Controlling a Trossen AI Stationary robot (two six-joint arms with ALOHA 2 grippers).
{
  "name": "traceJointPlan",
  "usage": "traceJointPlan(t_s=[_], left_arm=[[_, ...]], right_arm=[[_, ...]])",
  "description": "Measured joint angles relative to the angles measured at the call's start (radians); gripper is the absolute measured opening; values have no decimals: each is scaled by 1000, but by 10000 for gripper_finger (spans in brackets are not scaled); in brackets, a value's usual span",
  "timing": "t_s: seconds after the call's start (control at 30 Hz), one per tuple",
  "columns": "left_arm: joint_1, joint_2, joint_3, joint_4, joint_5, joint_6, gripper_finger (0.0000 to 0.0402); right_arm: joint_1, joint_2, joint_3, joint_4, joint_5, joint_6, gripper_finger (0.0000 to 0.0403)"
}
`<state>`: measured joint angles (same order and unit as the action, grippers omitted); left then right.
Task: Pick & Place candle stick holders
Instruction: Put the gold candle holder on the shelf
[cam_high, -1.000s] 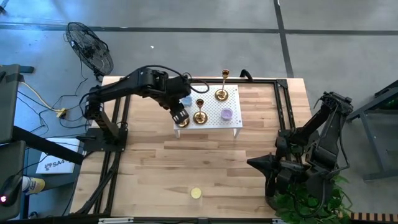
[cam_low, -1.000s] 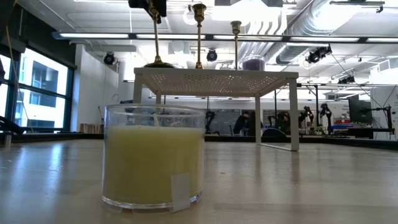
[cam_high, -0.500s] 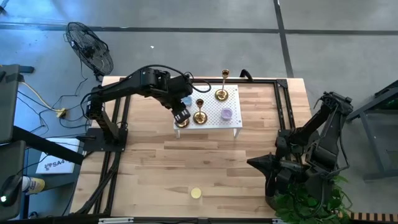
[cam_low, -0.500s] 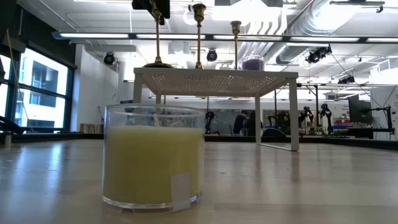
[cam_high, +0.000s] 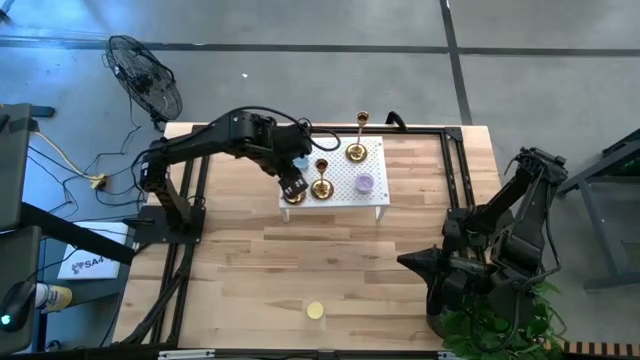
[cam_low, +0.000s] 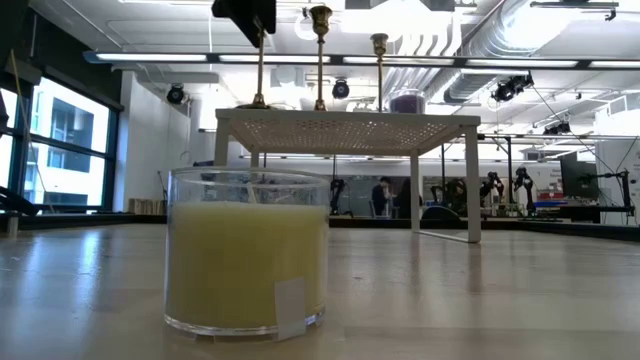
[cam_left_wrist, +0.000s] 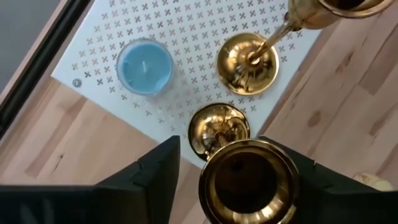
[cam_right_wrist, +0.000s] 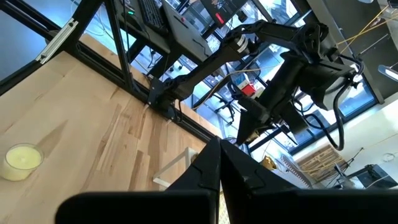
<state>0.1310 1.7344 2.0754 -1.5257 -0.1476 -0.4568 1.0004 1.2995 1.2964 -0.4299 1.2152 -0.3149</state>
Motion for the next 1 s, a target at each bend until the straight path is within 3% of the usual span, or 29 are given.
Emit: traceJointPlan(t_s=[0.4,0.57,1.0], left_arm=[[0,1,0,8,-2,7,203],[0,0,1,9,-51,7,203],[-1,0,2,9,9,0,204]], right_arm=[[0,0,0,-3,0,0,0],[0,0,0,-3,0,0,0],[0,0,0,-3,0,0,0]])
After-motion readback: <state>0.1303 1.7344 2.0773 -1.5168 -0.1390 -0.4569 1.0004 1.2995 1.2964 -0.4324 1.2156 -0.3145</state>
